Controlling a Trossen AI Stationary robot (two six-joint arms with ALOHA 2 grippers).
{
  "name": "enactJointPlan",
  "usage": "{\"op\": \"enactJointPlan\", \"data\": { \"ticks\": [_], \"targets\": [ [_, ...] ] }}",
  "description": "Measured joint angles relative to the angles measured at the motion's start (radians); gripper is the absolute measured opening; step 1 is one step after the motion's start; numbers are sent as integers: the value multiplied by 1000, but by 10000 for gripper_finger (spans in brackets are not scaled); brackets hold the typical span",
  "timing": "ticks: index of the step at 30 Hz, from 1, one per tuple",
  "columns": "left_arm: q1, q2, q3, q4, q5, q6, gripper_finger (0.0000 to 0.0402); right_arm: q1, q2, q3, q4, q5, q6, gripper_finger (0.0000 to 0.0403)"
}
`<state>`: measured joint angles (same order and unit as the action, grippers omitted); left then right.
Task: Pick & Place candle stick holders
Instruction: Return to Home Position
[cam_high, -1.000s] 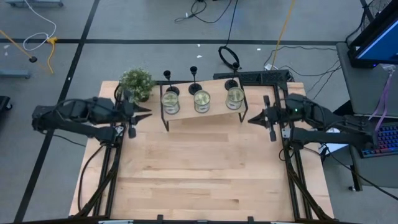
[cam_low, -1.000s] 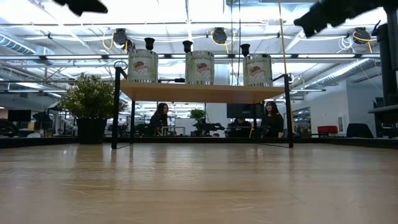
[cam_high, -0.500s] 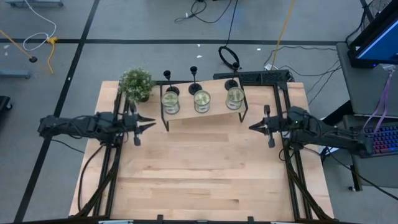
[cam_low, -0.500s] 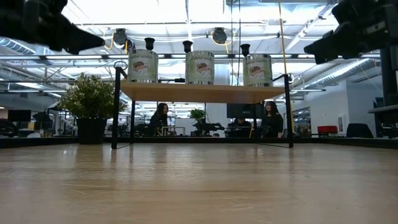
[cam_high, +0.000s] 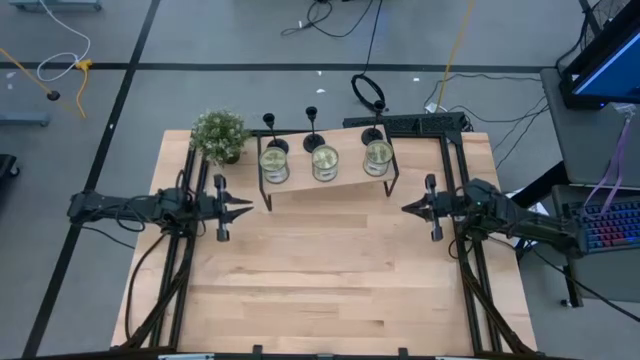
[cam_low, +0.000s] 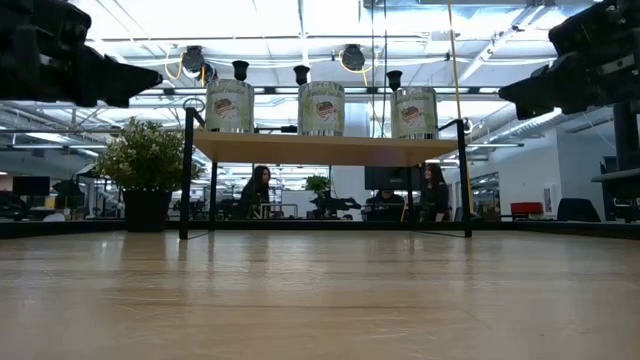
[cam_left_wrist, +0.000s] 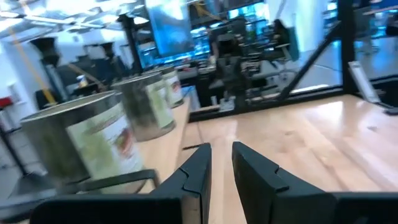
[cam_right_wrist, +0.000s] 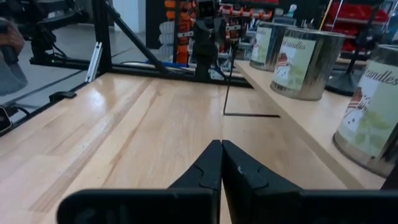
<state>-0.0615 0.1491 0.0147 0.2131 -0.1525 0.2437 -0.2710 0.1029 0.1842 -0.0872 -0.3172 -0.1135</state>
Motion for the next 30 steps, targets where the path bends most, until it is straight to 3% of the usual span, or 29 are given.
{"op": "enactJointPlan", "data": {
  "ticks": [7, 19, 30],
  "targets": [
    [0, -7, 0, -21, 28, 28, 69, 0, -100, -35, -3, 0, 14, 1],
    [0, -7, 0, -86, 22, -21, 69, 0, -100, -58, 17, 3, 72, 1],
    [0, -7, 0, -108, 21, -55, 69, 0, -99, -63, 76, 161, 154, 1]
  ]
}}
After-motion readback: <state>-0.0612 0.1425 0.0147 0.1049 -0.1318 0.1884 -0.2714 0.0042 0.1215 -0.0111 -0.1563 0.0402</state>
